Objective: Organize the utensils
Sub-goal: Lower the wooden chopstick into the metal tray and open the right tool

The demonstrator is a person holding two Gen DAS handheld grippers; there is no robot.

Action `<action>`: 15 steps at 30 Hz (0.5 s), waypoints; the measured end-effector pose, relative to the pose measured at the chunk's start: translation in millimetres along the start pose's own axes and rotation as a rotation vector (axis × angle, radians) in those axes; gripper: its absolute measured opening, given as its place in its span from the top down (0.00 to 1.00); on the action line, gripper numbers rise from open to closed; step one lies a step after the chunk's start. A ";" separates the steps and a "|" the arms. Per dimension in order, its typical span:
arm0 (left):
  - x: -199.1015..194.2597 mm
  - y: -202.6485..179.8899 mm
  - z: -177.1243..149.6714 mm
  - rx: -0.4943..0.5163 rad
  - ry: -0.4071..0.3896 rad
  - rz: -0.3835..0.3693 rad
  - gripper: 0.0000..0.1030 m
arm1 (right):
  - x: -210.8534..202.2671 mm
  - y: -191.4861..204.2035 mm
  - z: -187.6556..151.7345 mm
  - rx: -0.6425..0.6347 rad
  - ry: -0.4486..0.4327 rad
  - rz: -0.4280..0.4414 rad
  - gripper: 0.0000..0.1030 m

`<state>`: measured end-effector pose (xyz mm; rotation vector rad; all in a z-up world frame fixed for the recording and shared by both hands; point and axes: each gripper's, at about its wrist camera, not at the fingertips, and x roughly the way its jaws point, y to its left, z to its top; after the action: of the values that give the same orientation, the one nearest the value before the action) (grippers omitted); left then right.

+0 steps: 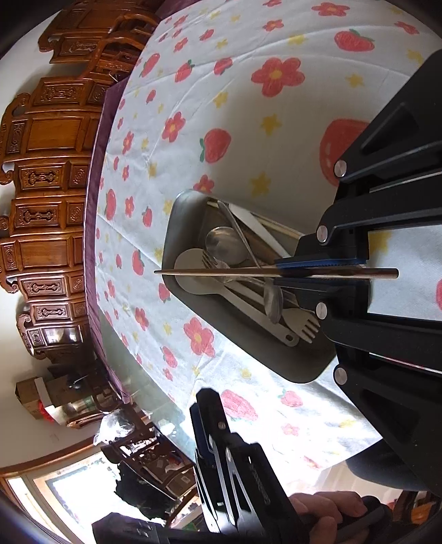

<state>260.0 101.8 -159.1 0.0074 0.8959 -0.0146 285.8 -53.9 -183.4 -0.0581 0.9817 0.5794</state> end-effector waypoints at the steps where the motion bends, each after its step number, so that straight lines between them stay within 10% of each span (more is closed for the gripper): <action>1: -1.5 3.1 -0.1 -0.003 -0.002 0.002 0.78 | 4.5 0.1 2.0 0.012 0.005 0.005 0.94; 15: -7.1 26.8 -6.7 -0.028 -0.007 0.014 0.74 | 41.3 2.4 6.0 0.080 0.061 0.012 0.94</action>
<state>250.8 128.7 -157.8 -0.0124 0.8892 0.0106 306.4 -32.1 -212.5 0.0017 1.0639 0.5509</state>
